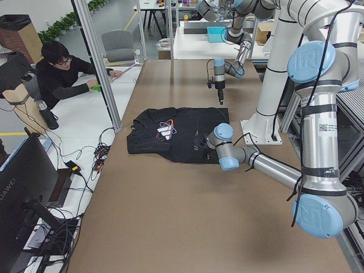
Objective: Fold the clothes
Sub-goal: 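Move both grippers to the hem corners nearest the robot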
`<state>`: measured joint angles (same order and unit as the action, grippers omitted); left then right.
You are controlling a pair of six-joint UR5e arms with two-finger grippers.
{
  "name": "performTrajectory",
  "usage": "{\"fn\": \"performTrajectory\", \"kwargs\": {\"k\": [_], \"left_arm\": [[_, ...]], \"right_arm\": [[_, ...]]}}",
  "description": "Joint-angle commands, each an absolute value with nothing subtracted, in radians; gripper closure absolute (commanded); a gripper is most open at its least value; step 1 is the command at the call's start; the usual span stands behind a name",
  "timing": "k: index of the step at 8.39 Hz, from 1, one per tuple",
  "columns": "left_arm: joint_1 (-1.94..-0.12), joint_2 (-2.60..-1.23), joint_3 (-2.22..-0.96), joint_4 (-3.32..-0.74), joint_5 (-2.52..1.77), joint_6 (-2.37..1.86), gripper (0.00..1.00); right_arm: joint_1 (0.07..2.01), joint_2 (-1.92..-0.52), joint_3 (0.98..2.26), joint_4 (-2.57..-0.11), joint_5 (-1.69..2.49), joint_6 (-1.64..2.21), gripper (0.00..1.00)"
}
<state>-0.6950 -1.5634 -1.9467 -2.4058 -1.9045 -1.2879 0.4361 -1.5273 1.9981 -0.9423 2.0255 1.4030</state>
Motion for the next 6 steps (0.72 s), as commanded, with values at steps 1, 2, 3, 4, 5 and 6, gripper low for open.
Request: {"fn": "performTrajectory", "kwargs": {"k": [1,2,3,4,5,6], "left_arm": [[-0.661,-1.536,-1.959,-2.407,-1.859,-1.289,0.05],[-0.655,-1.536,-1.959,-2.407,-1.839,-1.289,0.05],[-0.644,-1.536,-1.956,-2.405,-1.836,-1.289,0.06],[-0.628,-1.536,-1.956,-2.405,-1.816,-1.289,0.06],[-0.609,-1.54,-1.954,-2.405,-1.793,-1.289,0.05],[-0.601,-1.543,-1.951,-2.405,-1.79,-1.289,0.05]], "right_arm": [[0.387,-1.542,1.991,-0.911,1.99,1.442,0.06],[0.374,-1.569,1.971,-0.853,1.988,1.442,0.06],[0.374,-1.578,1.933,-0.777,1.988,1.442,0.06],[0.373,-1.577,1.889,-0.708,1.988,1.443,0.06],[0.356,-1.577,1.859,-0.665,1.987,1.443,0.06],[0.351,-1.569,1.847,-0.661,1.979,1.443,0.06]]}}
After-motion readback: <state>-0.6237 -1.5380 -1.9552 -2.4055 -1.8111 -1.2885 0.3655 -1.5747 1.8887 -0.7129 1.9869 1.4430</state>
